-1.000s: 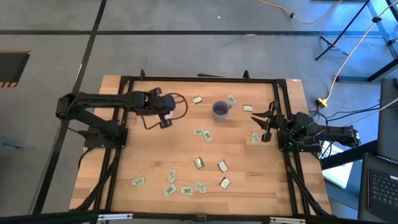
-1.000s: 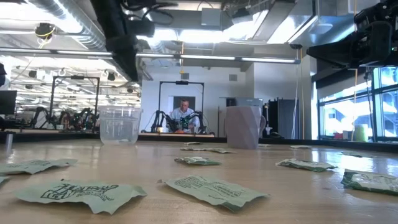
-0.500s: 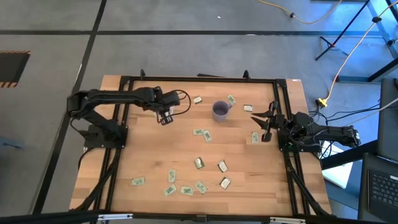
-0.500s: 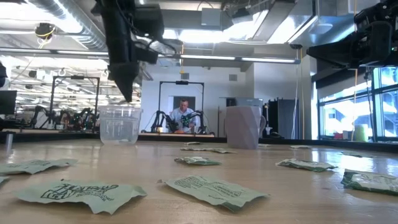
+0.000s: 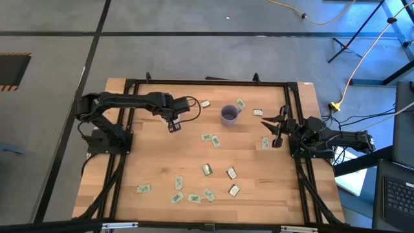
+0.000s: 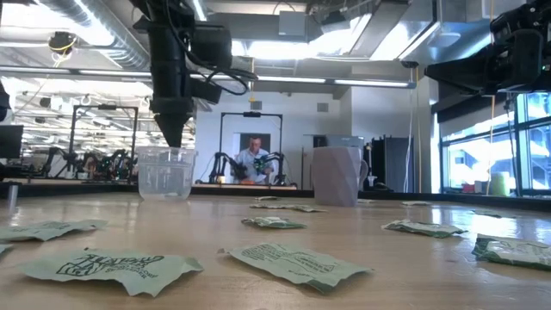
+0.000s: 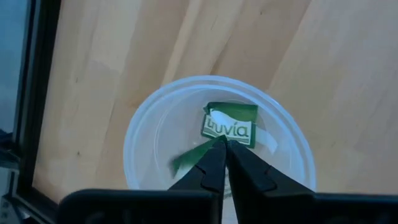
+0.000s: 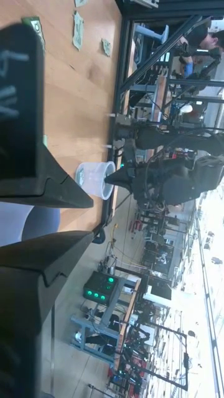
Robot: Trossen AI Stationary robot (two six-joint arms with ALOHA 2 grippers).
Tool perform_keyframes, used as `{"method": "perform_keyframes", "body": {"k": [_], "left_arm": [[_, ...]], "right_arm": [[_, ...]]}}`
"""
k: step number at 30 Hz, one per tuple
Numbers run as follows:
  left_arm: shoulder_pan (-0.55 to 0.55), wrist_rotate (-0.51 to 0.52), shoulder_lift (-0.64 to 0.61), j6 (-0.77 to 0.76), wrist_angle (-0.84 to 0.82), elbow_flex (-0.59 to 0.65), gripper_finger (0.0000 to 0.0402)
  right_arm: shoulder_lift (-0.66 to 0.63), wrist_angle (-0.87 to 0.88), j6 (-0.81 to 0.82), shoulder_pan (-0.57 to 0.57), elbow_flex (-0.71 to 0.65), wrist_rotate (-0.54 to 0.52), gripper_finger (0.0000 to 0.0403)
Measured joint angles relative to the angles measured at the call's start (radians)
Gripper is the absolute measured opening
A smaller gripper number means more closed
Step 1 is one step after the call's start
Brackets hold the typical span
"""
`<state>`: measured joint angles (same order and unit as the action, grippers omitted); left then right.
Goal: Pick and place Stevia / Truvia into bins
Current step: Put the green stevia packet into the transparent container, then put the light green stevia packet into the transparent container
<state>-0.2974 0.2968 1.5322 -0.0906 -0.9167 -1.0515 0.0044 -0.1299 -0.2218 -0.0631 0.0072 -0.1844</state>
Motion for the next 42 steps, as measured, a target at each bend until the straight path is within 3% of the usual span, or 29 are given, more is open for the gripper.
{"method": "perform_keyframes", "body": {"k": [7,15,23,31,42], "left_arm": [[0.009,0.008,-0.026,0.000,-0.001,0.000,0.0052],[0.090,0.023,-0.146,0.000,0.001,0.000,0.0076],[0.249,-0.021,-0.196,0.000,0.077,0.000,0.0075],[0.387,-0.176,-0.203,0.031,0.171,0.000,0.0073],[0.413,-0.164,-0.198,0.087,0.316,0.000,0.0053]], "right_arm": [[0.000,0.000,0.000,0.000,0.000,0.000,0.0075],[0.000,0.000,0.000,0.000,0.000,0.000,0.0075],[0.000,0.000,0.000,0.000,0.000,0.000,0.0075],[0.000,-0.001,0.003,0.000,0.000,0.000,0.0075],[0.000,-0.001,0.003,0.000,0.000,0.000,0.0075]]}}
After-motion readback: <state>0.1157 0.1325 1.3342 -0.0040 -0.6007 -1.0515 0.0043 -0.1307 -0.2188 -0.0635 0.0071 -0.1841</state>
